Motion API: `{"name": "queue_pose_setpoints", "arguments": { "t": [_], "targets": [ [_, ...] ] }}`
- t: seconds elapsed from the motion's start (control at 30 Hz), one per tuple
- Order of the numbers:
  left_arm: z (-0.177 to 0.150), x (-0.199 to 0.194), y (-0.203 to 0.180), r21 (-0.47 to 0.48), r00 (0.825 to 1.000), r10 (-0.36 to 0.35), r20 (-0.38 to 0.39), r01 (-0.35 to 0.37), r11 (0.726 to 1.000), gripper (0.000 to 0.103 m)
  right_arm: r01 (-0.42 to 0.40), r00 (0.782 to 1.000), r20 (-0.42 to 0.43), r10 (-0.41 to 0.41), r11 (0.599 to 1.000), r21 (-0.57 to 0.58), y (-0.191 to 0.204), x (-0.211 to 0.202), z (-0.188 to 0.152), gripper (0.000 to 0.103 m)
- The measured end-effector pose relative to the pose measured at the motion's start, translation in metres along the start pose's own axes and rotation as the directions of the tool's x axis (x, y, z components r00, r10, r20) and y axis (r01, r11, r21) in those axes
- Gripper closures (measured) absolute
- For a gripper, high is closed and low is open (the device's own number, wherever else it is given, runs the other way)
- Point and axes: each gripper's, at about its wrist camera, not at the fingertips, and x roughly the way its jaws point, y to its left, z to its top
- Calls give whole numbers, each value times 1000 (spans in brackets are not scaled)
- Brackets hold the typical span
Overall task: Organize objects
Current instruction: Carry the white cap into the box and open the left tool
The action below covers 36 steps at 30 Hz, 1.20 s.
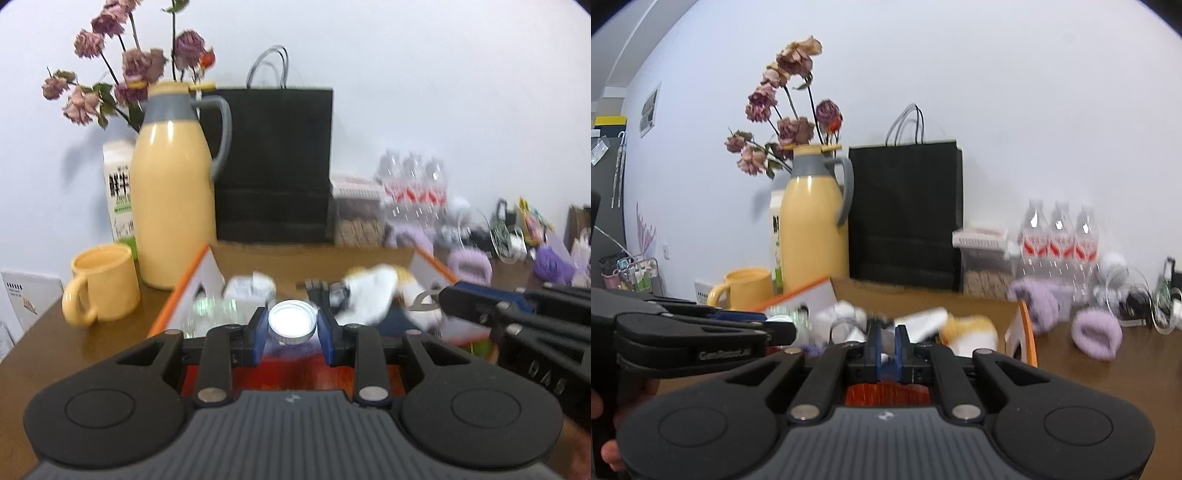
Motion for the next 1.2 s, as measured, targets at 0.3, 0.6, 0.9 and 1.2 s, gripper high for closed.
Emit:
{"name": "queue_pose_setpoints", "arguments": {
  "t": [0.3, 0.6, 0.9, 1.2],
  "targets": [
    [30, 46, 8, -32, 999, 12, 31, -11, 999, 74, 25, 999, 22, -24, 1000, -18, -3, 58, 30, 97],
    [30, 101, 12, 28, 1000, 8, 4, -8, 1000, 73, 49, 998, -43, -50, 999, -23, -26, 120, 26, 96],
    [23, 105, 25, 26, 994, 70, 87, -73, 997, 0, 95, 987, -133, -90, 995, 37, -55, 131, 13, 19],
    [30, 94, 26, -2, 994, 67, 91, -67, 998, 0, 102, 986, -137, -97, 994, 26, -52, 120, 16, 0]
  ]
}}
